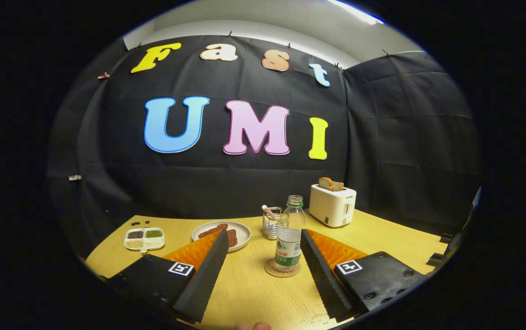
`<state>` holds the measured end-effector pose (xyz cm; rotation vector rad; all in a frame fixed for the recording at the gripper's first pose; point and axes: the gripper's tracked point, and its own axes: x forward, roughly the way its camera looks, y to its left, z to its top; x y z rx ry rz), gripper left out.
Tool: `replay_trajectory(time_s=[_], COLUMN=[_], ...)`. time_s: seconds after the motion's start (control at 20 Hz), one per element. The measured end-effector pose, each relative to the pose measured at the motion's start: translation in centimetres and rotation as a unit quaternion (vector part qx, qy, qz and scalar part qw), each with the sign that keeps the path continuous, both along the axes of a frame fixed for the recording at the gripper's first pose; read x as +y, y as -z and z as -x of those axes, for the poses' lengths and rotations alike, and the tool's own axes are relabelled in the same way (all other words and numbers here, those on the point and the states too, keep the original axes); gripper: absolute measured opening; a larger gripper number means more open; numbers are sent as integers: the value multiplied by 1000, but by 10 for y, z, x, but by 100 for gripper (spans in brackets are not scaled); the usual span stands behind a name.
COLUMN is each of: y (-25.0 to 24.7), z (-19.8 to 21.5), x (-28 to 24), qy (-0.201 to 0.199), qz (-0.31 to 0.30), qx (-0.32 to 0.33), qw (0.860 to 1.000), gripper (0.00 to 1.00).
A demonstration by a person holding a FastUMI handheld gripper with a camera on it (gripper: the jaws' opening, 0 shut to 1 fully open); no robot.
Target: Take the bottle from table, then pour the juice into the cup, finally place the bottle on the coaster
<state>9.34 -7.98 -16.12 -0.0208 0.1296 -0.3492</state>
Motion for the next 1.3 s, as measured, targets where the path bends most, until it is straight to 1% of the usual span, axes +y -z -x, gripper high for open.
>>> replay_trajectory(time_s=[0.2, 0.5, 0.85, 1.0, 1.3], y=[-31, -72, -96, -102, -105], z=[15, 34, 47, 51, 58], x=[17, 18, 12, 10, 6], qy=[-35, -89, -147, -163, -179], qz=[-20, -32, -34, -38, -54], qx=[-11, -22, -22, -23, -22], qw=[999, 995, 988, 986, 982], gripper=[96, 96, 96, 96, 97])
